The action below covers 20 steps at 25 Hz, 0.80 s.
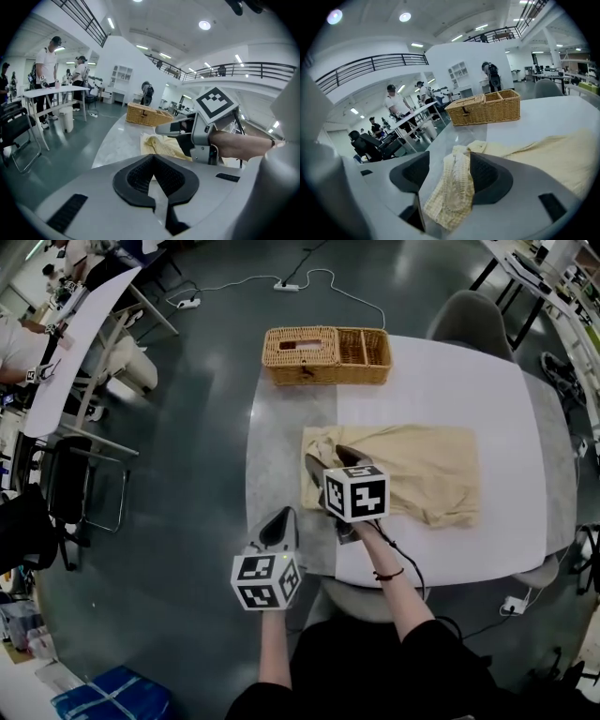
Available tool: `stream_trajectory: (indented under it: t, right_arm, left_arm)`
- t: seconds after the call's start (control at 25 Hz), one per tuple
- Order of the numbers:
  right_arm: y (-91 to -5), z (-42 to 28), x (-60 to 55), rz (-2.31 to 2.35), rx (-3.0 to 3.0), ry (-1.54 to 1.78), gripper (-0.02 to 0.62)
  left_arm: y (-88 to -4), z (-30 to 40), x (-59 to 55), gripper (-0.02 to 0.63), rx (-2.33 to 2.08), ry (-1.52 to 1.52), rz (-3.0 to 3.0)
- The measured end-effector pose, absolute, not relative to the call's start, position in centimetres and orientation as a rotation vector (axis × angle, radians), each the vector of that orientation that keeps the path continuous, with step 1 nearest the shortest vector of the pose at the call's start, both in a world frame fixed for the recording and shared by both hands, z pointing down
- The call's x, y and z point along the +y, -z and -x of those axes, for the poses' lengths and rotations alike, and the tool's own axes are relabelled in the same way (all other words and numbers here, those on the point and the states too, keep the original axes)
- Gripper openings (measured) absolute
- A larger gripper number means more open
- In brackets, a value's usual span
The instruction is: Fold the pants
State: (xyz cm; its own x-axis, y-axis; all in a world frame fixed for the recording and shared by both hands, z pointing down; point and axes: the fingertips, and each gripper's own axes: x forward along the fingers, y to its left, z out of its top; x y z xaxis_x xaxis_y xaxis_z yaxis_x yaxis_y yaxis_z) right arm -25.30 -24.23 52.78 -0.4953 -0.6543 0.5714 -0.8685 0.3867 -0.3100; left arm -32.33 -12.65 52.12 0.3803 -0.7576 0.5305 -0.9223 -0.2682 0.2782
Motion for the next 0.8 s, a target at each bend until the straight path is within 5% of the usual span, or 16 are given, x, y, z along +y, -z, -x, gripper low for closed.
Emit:
stream_trajectory:
  t: [0.24,0.48,0.8]
  right_arm:
    - [-49.7,23.1,-22.9,-1.245,-2.469,-0.893,0.227]
    - [-47.7,17.0,-22.0,-1.295,-2.530,-0.849,0.033]
    - [-47.4,7.6,-20.3,-1.384,-2.477,-0.834,0.015]
  left_arm:
    - [-50.8,30.8,-13.1,0.008,-1.422,-0.398,-2.139]
    - [-49.8,26.8,-14.0,0.008,-1.374,-0.406,-2.203]
    - [-48.1,19.9,-14.9,0.008,-1.297,-0.413,-2.282]
